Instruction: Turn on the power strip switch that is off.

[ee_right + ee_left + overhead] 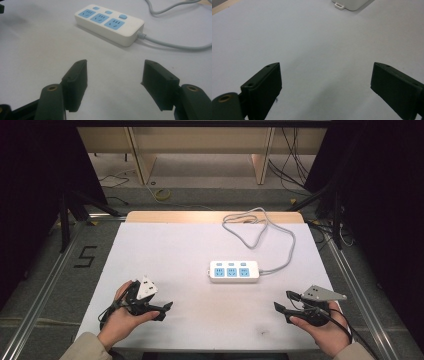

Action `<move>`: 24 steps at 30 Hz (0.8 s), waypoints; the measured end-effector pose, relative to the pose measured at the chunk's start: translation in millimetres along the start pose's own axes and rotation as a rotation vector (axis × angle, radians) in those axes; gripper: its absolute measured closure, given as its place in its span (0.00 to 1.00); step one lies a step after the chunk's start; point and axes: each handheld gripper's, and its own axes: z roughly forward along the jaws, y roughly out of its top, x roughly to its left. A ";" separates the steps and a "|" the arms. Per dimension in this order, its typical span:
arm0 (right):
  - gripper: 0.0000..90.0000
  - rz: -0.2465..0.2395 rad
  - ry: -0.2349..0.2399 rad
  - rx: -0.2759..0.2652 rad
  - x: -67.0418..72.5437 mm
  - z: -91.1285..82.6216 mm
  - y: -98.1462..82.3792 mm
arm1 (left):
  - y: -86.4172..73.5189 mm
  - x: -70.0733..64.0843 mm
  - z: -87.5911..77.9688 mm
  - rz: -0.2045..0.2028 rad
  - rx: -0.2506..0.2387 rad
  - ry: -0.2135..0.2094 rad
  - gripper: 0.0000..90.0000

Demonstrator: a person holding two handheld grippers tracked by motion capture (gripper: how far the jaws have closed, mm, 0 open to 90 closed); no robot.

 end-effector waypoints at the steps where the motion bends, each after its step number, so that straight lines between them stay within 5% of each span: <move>1: 0.42 0.001 -0.001 -0.002 0.2 -0.1 0.0 | 0.0 -0.1 0.0 0.001 0.000 0.000 0.11; 9: 0.53 -0.013 -0.003 0.004 1.9 -1.5 1.2 | -0.4 -0.7 -0.7 -0.002 -0.002 0.000 0.11; 13: 0.80 -0.025 -0.020 0.000 2.9 -4.7 4.1 | -0.3 -0.2 -0.2 -0.001 -0.001 0.001 0.11; 19: 1.00 -0.030 -0.035 0.036 2.5 -4.0 4.8 | -0.2 -0.4 -0.1 -0.001 0.000 0.000 0.11; 24: 1.00 -0.027 -0.046 0.050 2.7 -4.0 8.7 | -0.2 -0.5 -0.3 -0.005 -0.002 0.002 0.11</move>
